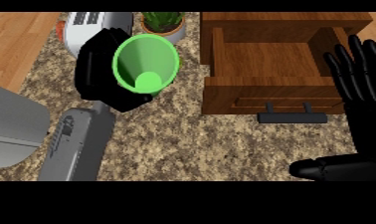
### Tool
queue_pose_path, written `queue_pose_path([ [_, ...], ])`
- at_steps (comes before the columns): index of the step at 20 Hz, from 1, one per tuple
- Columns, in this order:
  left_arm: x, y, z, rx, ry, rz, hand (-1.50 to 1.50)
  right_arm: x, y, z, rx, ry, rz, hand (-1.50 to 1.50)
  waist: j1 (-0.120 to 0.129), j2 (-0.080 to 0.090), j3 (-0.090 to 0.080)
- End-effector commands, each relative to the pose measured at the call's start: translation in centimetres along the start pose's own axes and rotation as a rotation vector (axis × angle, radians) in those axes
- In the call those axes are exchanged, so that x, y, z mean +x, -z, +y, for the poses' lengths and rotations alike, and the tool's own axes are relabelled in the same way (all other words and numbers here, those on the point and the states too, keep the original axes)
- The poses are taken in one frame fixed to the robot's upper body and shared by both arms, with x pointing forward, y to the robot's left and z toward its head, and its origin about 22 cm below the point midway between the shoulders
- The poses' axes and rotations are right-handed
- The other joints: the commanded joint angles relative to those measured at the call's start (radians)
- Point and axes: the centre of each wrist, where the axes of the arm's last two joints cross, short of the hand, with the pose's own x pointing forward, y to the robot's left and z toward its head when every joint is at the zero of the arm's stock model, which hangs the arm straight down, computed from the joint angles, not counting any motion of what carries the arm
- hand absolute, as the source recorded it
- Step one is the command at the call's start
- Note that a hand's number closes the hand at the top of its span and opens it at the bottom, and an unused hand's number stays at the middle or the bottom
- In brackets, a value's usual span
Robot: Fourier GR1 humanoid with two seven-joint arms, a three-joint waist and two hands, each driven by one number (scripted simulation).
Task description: Pick up the cup, place it into the drawer and close the drawer
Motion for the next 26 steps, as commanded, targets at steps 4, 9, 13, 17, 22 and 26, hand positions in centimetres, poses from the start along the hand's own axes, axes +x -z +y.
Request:
queue_pose_path([
  [4, 3.8, 5.1, -5.4, -0.029, 0.034, -0.003, 1.5, -0.7, 0.8, -0.2, 0.005, -0.005, -0.003, -1.5, 0.0, 0.0, 0.0],
  [9, 3.1, 8.2, -5.7, -0.045, 0.086, 0.005, 1.5, -0.6, 0.4, 0.1, 0.018, -0.009, 0.01, -1.5, -0.005, 0.002, 0.0],
  [13, 2.8, 9.6, -8.9, -0.068, 0.101, 0.031, 1.5, -0.9, 0.8, -0.6, 0.006, 0.014, 0.024, -1.5, -0.007, 0.002, 0.0],
  [17, 1.8, 11.1, -11.1, -0.079, 0.15, 0.08, 1.5, -1.3, 0.0, -0.8, 0.01, -0.012, 0.012, -1.5, -0.016, 0.004, 0.0],
  [22, -0.7, 11.8, -12.0, -0.059, 0.189, 0.103, 1.5, -1.4, 0.3, 0.7, 0.029, -0.004, 0.015, -1.5, -0.024, 0.007, 0.0],
  [26, -1.7, 12.8, -12.7, -0.053, 0.189, 0.131, 1.5, 1.0, 1.0, -0.1, 0.028, 0.008, 0.011, -1.5, -0.032, 0.008, 0.0],
])
